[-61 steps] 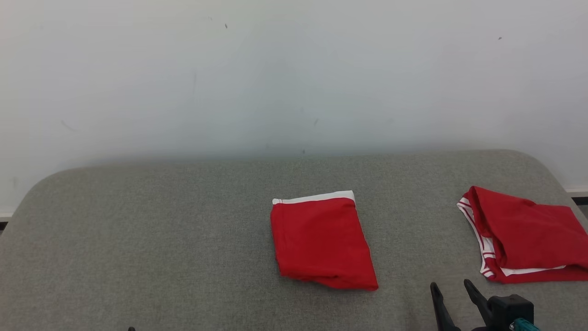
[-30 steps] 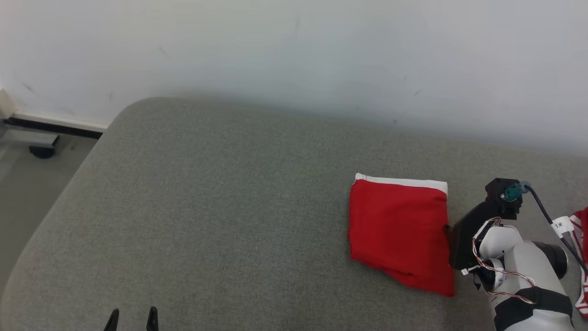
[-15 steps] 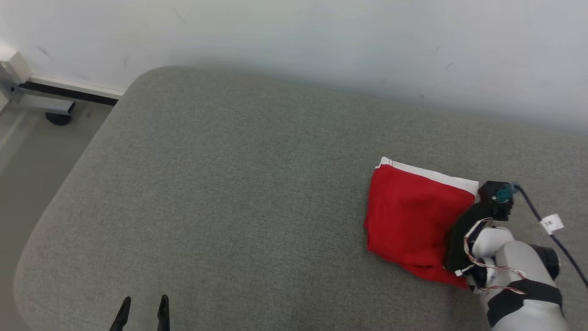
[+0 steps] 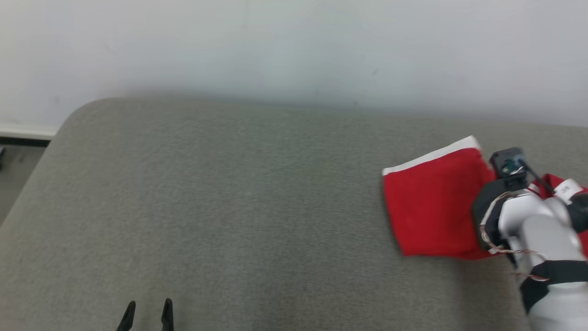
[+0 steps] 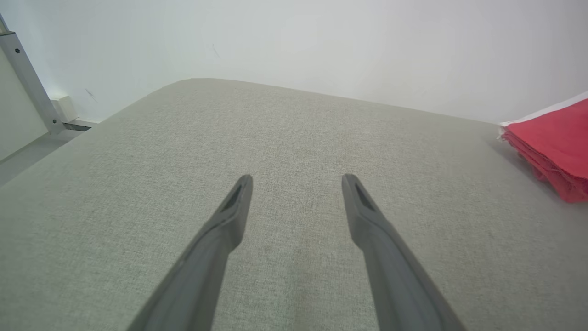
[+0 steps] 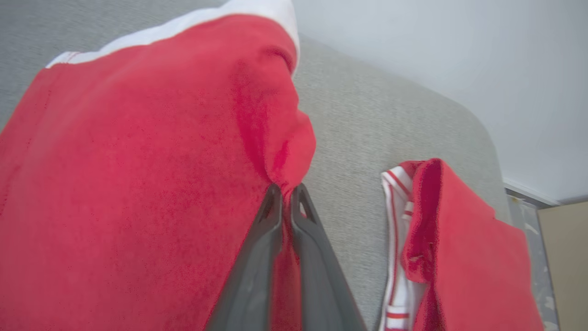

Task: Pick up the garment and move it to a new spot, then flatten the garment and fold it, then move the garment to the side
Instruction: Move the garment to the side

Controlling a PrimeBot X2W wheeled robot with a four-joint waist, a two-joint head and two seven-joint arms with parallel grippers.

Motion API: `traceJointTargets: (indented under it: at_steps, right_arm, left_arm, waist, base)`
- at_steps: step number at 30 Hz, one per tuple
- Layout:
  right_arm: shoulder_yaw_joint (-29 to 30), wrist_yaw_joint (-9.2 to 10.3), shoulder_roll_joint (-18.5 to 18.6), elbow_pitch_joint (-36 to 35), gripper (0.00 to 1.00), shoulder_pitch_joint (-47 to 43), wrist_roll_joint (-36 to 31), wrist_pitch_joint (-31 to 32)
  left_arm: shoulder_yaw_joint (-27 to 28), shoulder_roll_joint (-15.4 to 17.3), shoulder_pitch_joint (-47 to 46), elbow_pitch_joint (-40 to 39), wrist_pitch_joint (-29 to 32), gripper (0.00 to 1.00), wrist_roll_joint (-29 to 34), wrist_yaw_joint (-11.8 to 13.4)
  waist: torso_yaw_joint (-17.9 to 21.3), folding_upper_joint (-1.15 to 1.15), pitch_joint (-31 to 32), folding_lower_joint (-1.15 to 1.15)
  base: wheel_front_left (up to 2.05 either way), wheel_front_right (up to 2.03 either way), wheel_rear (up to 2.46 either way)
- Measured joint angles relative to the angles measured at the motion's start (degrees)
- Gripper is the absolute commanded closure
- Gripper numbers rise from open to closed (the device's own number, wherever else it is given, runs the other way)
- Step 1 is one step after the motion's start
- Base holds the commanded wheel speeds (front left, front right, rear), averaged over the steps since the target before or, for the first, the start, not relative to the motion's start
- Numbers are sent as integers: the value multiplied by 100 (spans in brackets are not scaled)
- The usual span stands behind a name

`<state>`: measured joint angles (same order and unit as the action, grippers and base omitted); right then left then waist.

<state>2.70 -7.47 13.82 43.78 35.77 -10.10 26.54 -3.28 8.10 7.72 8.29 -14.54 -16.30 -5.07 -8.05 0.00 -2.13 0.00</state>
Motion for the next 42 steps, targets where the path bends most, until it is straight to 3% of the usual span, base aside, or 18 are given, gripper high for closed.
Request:
traceJointTargets:
  at_steps: [8,13,17,20,29,30,32,42]
  right_arm:
    - [-204,0,1042,-811,100,-4,44,352]
    - [-209,0,1482,-1332,100,-96,144,527]
    - [-167,0,1856,-1349,100,-258,218,511]
    - [93,0,2036,-1229,100,-327,246,439]
    - [736,0,2074,-1026,100,-534,-57,8]
    - [790,0,2081,-994,72,-544,-136,-51]
    - [909,0,2098,-978,0,-572,-274,-249]
    - [926,0,1928,-844,0,-552,-402,-1450]
  left_arm:
    - [-200,1,-282,-77,-33,0,44,-90]
    - [-313,110,-554,-57,-33,0,49,-123]
    - [-454,159,-742,-13,-33,0,52,-151]
    - [-514,249,-864,0,-31,0,51,-158]
    - [-592,398,-1023,66,-24,0,-3,-199]
    - [-595,413,-1024,81,-24,0,-12,-200]
    - [-609,433,-1042,103,-24,0,-18,-200]
    - [-542,348,-1066,73,-44,0,55,-148]
  waist:
    - [597,0,-153,0]
    - [758,0,-503,0]
    - [806,1,-803,1]
    - [804,1,-1000,1]
    - [619,1,-1312,0]
    - [588,1,-1328,0]
    - [535,1,-1351,1]
    - [472,1,-1102,0]
  base:
    - [0,0,0]
    - [0,0,0]
    - [0,0,0]
    - [0,0,0]
    - [0,0,0]
    - [0,0,0]
    - [0,0,0]
    - [0,0,0]
